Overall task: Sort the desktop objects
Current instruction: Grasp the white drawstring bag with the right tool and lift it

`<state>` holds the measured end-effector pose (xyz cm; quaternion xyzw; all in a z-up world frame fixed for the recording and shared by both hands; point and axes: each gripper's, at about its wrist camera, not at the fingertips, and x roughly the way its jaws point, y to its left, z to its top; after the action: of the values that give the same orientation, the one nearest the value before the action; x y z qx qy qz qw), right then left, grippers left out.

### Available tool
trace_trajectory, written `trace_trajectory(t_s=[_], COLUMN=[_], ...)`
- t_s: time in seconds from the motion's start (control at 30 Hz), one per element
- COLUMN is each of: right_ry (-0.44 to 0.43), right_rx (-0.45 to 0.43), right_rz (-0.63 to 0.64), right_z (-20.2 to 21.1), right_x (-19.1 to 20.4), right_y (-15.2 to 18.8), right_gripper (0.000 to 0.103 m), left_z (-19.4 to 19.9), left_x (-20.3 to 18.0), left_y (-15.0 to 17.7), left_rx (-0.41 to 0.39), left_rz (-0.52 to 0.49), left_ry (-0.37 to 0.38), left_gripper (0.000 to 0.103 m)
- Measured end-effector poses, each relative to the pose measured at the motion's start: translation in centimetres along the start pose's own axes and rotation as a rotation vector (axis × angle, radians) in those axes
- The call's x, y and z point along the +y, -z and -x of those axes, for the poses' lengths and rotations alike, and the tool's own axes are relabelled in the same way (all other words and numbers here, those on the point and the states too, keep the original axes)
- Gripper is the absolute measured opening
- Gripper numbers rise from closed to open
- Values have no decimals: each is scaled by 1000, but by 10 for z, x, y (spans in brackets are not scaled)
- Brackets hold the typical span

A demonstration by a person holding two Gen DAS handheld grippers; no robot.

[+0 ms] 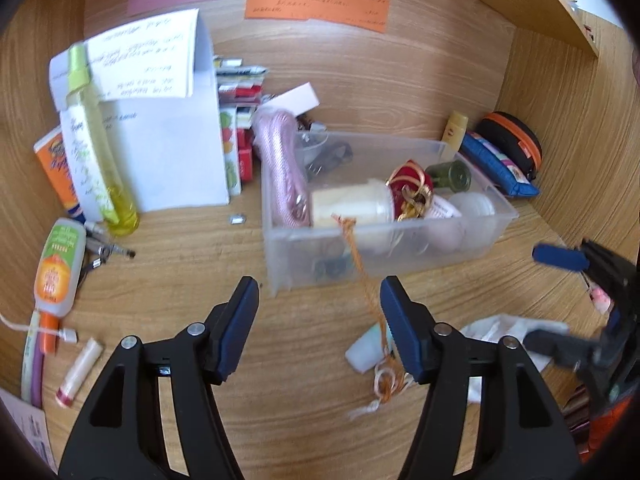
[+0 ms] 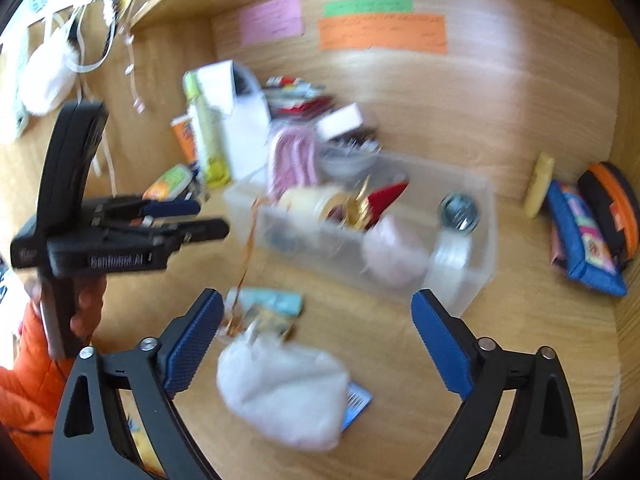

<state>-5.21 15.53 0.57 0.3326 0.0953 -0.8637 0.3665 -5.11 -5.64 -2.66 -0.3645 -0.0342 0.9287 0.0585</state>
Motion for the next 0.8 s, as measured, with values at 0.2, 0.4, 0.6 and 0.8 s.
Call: trace_trajectory(t_s=[0.2, 0.4, 0.6, 0.8], right_ry=[-40, -83, -14, -19], right_rx=[119, 193, 192, 171], right_rz=[-41, -51, 57, 34], right_z=[-26, -42, -51, -42], right_x=[2, 5, 22, 9], right_y=[27, 34, 32, 31], right_gripper=[97, 97, 76, 48], left_z=[-4, -10, -21, -25], left_x=[16, 23, 16, 7], left_y=[17, 30, 35, 36], left_rx=[51, 96, 135, 146], left_rz=[52, 91, 88, 64], left_ry=[-15, -16, -1, -1], left_gripper=[63, 63, 63, 63])
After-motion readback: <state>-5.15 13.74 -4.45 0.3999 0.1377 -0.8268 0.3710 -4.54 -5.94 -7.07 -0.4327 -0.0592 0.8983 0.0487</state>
